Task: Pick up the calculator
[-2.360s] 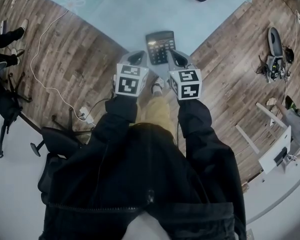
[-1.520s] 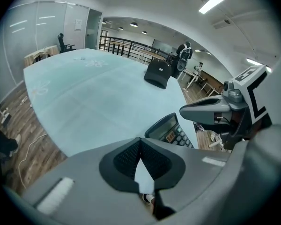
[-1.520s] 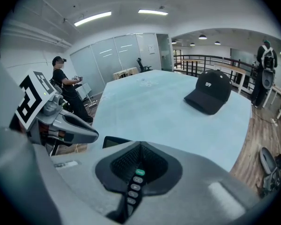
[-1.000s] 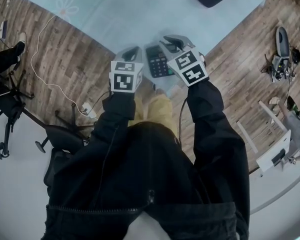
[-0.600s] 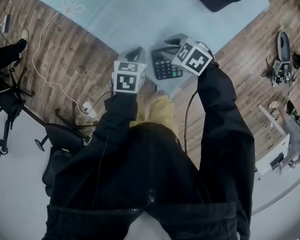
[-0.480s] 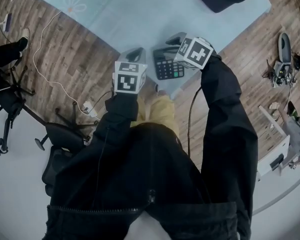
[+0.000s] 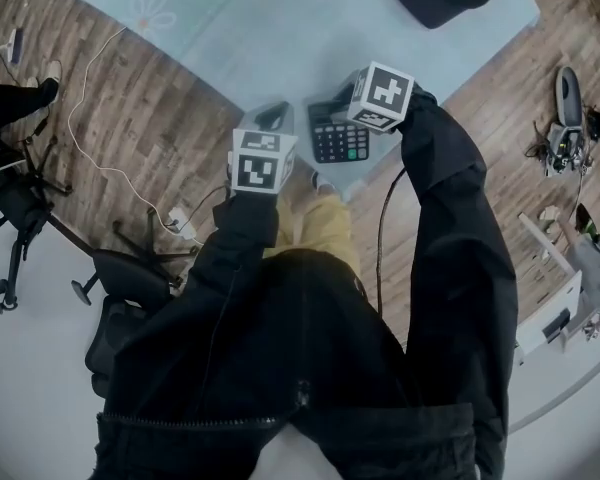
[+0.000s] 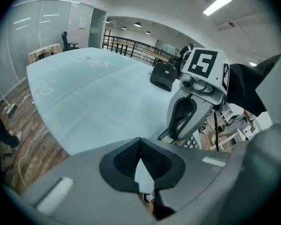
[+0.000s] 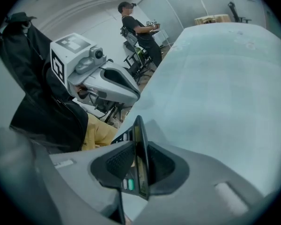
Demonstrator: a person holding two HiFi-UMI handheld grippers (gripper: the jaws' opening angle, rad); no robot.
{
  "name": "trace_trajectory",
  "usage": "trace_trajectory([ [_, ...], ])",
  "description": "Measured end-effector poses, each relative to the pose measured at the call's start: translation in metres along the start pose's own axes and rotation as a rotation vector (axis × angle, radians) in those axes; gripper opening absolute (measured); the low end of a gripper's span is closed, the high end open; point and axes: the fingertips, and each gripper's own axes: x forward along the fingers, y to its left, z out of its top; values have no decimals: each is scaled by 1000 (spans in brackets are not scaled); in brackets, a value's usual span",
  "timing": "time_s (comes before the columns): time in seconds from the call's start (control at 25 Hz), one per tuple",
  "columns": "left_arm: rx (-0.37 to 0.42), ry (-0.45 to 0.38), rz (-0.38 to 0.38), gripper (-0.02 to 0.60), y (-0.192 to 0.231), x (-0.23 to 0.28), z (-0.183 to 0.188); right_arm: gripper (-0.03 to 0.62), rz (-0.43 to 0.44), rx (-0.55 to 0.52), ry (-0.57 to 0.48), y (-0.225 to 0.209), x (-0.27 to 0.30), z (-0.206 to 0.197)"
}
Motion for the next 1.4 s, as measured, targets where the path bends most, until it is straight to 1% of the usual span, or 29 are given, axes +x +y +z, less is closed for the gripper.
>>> trace_trajectory([
  [0.12, -10, -2, -11, 3, -4, -3, 0, 77, 0, 7, -16, 10, -8, -2],
  [0.24, -1, -8, -11, 3, -8, -6, 1, 69, -27, 52, -55, 20, -14, -3],
  [0.36, 13, -28, -23, 3, -16, -11, 10, 52, -92, 123, -137, 30, -25, -1],
  [0.52, 32, -61, -29, 3, -25, -19, 21, 48, -219, 213, -267, 40, -42, -2],
  [0.72, 59, -124, -14, 3, -33, -36, 40, 49, -326, 272, -396, 57, -66, 2],
  [0.92, 68, -175, -8, 3, -38, -57, 59, 49, -493, 329, -500, 63, -109, 6],
  [1.08, 118, -229, -1, 3, -48, -74, 78, 49, -669, 367, -539, 71, -146, 4],
  [1.24, 153, -287, -15, 3, -65, -97, 98, 49, -839, 361, -605, 92, -187, 11],
  [1.4, 194, -368, -27, 3, -85, -124, 130, 48, -983, 360, -717, 120, -231, 20],
])
